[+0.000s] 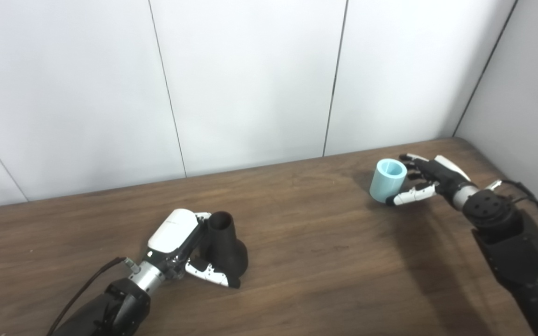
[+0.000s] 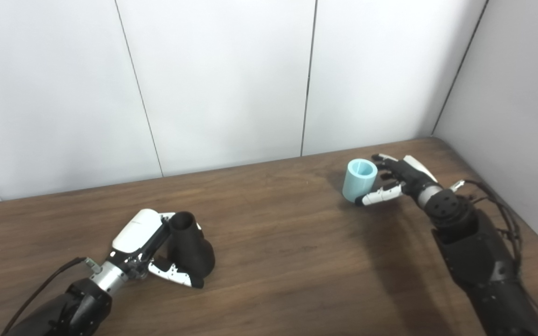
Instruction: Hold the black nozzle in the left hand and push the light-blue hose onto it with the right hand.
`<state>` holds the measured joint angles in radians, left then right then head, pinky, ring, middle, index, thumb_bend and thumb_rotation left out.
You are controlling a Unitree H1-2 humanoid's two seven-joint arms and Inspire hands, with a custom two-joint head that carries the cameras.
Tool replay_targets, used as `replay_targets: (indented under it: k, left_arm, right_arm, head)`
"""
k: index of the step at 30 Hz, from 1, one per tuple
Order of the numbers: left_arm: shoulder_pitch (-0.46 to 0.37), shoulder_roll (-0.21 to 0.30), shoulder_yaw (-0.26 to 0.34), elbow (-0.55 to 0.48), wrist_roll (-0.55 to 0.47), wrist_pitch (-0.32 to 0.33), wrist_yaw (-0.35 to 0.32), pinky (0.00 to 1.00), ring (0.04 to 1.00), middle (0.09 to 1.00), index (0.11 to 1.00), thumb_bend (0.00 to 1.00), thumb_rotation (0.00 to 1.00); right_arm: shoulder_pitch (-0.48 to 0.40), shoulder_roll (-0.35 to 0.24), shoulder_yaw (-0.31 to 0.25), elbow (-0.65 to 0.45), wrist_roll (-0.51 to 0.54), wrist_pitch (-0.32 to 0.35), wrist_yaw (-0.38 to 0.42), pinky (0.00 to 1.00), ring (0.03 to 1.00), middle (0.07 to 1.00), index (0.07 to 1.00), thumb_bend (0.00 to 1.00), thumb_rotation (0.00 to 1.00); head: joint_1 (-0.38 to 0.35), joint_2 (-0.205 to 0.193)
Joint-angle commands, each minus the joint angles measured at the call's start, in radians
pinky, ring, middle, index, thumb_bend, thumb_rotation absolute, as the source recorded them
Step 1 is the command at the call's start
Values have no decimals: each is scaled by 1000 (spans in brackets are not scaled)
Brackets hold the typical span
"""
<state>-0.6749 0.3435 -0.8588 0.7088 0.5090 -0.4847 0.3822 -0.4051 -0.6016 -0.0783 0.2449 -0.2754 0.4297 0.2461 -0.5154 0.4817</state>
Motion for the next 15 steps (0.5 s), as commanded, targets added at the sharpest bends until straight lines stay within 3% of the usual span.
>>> replay_targets:
  k: [1, 5, 15]
  left_arm:
    - [163, 52, -85, 78, 25, 15, -149, 535, 597, 458, 495, 525, 0]
    - [168, 54, -91, 70, 20, 15, -153, 526, 598, 458, 494, 525, 0]
    - [174, 63, -94, 62, 20, 15, -161, 541, 605, 462, 492, 526, 0]
  right_arm:
    - [-51, -15, -3, 11, -4, -52, -46, 823, 880, 892, 909, 826, 167]
    - [-56, 3, 6, 57, 7, -66, -65, 871, 895, 891, 901, 833, 187]
    - [-60, 38, 16, 139, 19, -182, -141, 704, 756, 770, 824, 856, 174]
  head:
    - [-1, 1]
    - [7, 9]
    - [13, 16]
